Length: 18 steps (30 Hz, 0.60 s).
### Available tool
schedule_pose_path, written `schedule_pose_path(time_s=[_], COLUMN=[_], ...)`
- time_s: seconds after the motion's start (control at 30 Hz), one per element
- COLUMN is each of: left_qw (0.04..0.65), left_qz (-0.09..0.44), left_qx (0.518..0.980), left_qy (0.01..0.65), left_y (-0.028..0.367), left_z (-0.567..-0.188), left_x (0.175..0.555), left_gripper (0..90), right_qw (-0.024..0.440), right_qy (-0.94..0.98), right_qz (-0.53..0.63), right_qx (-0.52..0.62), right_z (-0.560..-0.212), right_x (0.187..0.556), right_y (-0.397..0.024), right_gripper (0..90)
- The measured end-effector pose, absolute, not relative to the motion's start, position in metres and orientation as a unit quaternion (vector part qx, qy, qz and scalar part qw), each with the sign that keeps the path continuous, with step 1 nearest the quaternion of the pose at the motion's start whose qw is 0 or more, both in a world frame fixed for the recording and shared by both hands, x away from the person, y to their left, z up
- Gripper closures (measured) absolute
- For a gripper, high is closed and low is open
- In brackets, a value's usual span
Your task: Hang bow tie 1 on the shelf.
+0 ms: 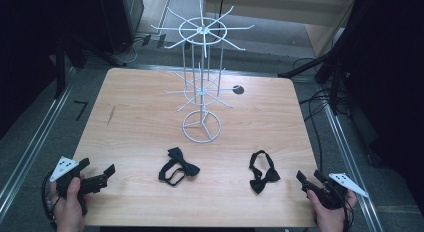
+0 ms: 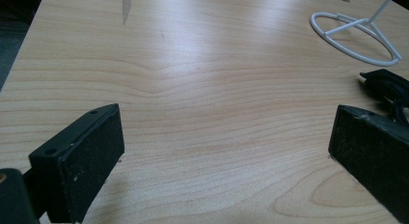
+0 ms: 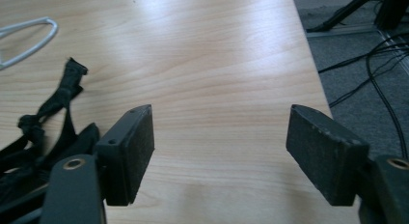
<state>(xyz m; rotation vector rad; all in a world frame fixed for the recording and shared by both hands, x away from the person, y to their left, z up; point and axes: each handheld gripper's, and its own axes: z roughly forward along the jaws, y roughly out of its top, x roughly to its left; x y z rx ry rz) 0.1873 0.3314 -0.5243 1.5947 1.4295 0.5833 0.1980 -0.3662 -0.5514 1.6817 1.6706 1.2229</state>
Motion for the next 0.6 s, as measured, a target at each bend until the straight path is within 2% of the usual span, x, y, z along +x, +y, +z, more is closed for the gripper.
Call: schedule_pose_path(time_s=[0.4,0.6], left_qw=[0.442,0.445], left_qz=[0.238,0.237], left_qx=[0.645,0.643], left_qy=[0.577,0.577], left_y=[0.331,0.331], left_z=[-0.524,-0.524], left_x=[0.187,0.187], left_gripper=[0.0,0.0], right_qw=[0.24,0.248], right_qy=[0.622,0.641], right_qz=[0.474,0.467], right_qx=[0.576,0.556], right_z=[-0.528,-0.518], right_x=[0.192,0.189], right_y=[-0.328,-0.302], right_gripper=[33.4,33.6])
